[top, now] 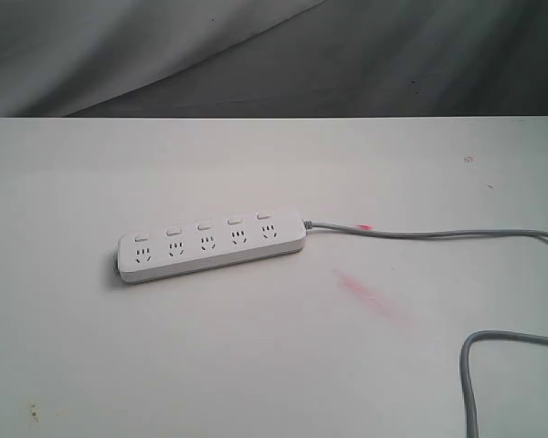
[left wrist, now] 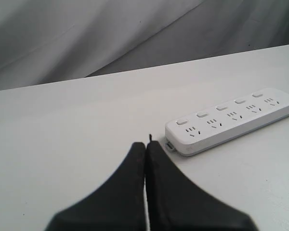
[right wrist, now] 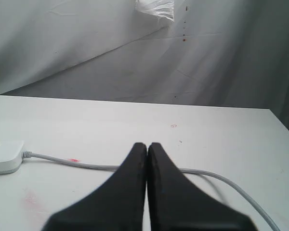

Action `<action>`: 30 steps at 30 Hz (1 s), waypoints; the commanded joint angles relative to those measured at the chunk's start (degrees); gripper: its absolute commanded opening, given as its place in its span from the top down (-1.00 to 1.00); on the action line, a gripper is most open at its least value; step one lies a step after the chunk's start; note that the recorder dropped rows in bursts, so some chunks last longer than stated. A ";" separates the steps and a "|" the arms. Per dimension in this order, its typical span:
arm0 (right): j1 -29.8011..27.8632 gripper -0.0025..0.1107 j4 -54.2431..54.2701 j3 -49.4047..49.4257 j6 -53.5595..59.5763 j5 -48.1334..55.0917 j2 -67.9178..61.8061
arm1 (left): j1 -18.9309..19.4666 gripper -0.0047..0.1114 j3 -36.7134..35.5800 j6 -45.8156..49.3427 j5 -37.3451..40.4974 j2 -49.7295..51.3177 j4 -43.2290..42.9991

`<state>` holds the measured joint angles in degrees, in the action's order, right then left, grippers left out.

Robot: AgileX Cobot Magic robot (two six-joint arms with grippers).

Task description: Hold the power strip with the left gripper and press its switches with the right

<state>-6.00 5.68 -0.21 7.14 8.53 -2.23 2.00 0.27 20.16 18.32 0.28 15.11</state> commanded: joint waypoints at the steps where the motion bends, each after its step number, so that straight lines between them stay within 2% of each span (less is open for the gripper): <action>1: -0.34 0.96 -0.60 0.21 0.11 -0.60 0.26 | -0.21 0.91 -0.27 -0.27 -0.13 -0.28 0.16; 30: -0.34 0.96 -0.60 0.21 0.12 -0.60 0.26 | -0.21 0.91 -0.27 -0.48 -0.53 -0.28 1.66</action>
<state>-6.00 5.68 -0.21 7.14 8.53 -2.23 2.00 0.27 20.16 18.32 0.28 15.34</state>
